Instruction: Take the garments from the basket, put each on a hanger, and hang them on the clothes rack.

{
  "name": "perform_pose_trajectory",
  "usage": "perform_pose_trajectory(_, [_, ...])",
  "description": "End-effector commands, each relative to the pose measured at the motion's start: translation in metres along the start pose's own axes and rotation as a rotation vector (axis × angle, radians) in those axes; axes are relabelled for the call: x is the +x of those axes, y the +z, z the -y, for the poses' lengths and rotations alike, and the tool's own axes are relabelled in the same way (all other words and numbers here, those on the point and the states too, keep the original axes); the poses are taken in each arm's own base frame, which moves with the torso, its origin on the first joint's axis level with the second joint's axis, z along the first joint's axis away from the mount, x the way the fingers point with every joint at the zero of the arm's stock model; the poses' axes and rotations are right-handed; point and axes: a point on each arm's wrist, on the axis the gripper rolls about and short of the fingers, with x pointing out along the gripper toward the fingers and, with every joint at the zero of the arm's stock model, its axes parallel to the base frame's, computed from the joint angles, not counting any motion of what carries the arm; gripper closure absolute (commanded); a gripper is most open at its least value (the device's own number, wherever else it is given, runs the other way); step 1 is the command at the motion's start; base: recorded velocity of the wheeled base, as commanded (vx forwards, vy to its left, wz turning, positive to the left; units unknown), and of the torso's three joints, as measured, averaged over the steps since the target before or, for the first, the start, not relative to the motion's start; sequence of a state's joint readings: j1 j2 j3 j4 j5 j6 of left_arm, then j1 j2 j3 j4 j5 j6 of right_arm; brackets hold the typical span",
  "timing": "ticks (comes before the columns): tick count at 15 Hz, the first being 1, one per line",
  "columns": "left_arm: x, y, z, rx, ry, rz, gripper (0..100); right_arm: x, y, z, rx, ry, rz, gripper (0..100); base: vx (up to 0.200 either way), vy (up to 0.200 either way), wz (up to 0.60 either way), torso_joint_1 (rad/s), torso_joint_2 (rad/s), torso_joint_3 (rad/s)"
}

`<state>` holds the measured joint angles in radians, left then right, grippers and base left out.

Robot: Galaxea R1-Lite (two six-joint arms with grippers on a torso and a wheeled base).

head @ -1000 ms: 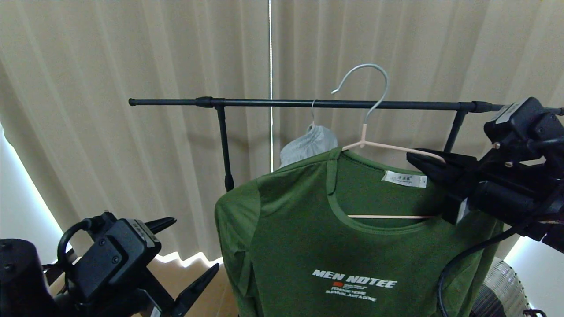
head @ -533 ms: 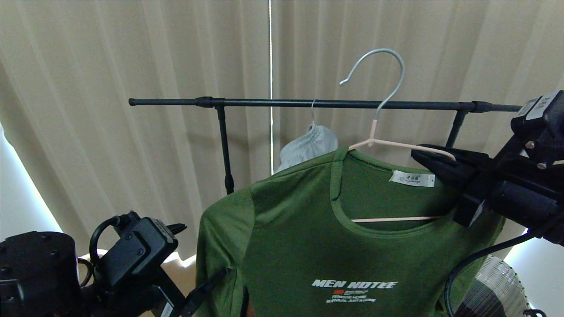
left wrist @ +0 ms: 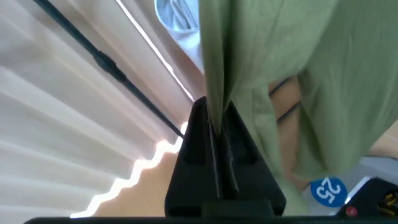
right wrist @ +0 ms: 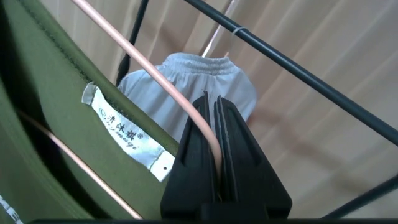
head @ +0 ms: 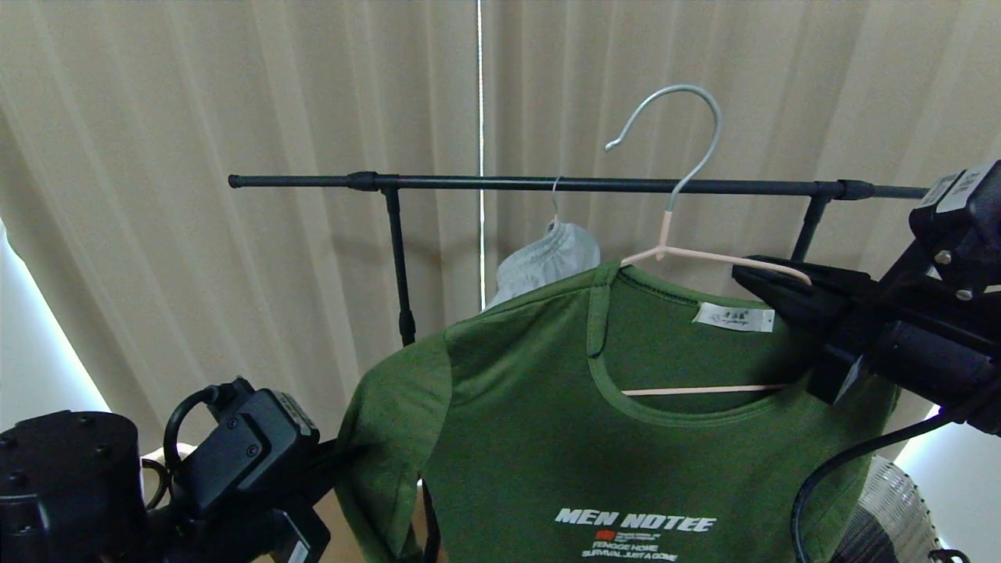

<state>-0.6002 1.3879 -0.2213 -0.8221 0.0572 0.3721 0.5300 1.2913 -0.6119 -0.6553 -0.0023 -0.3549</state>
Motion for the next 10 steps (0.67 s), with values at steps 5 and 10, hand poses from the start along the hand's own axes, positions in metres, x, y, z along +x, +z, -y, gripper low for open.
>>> perform_pose_trajectory(5, [-0.016, -0.028, -0.022, -0.02, 0.144, -0.102, 100, 0.0, -0.008, 0.02, 0.002, -0.1, -0.044, 100, 0.0, 0.0, 0.0, 0.0, 0.0, 0.0])
perform_pose_trajectory(10, [-0.015, -0.025, -0.023, -0.008, 0.143, -0.09, 0, -0.001, -0.009, 0.023, 0.002, -0.112, -0.05, 100, 0.0, 0.0, 0.0, 0.0, 0.0, 0.0])
